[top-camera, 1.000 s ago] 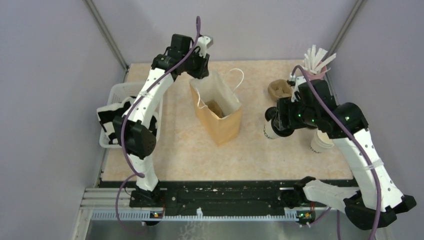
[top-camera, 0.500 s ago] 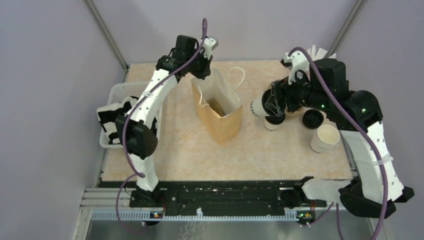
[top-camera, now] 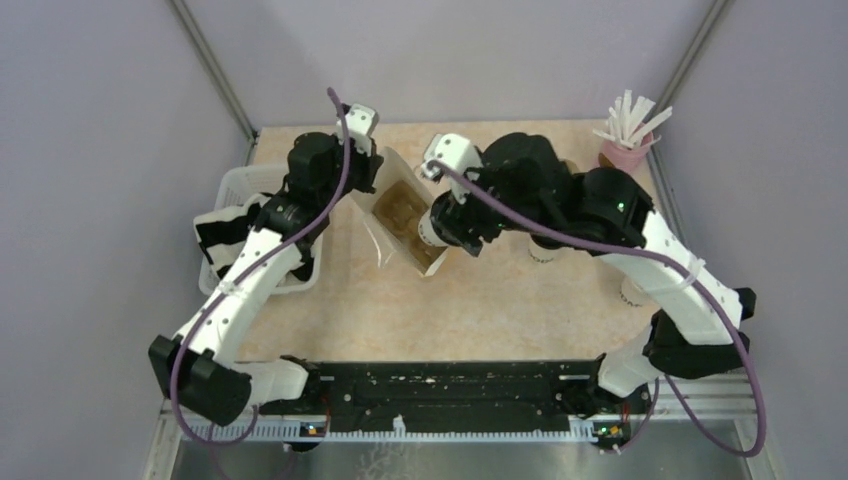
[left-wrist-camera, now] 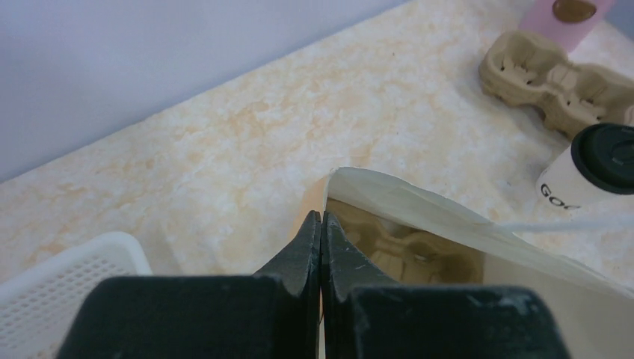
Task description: Pack the takeout coffee
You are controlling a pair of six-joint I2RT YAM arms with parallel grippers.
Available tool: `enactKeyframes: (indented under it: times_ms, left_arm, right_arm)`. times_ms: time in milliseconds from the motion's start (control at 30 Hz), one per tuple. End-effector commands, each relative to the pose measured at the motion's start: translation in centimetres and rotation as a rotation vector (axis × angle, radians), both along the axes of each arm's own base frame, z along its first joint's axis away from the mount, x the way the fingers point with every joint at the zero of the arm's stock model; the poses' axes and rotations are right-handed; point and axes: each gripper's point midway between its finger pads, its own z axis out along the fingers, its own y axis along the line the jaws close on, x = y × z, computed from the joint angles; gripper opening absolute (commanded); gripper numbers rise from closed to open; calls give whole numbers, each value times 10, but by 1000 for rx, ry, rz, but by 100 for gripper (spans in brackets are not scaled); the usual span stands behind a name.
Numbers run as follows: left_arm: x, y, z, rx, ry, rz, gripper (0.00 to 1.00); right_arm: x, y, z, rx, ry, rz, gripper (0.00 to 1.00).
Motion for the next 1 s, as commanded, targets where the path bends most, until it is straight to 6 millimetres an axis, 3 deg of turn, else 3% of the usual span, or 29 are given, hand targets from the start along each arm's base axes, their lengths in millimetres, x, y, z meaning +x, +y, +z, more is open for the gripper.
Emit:
enactKeyframes:
  times_ms: [0,167,367,600,800,967]
  left_arm:
    - [-7,8,50,-173,-190,62,0]
    - [-27,20,47,-256,-207,101,0]
    - [-43,25,30,-295,-165,113,0]
    - [-62,32,26,-321,-131,121,0]
    - [-69,45,24,-323,-122,183,0]
    - [-75,43,17,-333,-57,177,0]
  right_arm:
    - [2,13,12,-76,-160,21,36]
    - [3,29,12,-114,-216,0,37]
    - [-14,39,15,-81,-242,22,35]
    - [-23,51,13,-74,-256,65,35]
    - [-17,71,-7,-147,-282,105,34]
    - [-18,91,-15,-146,-266,135,34]
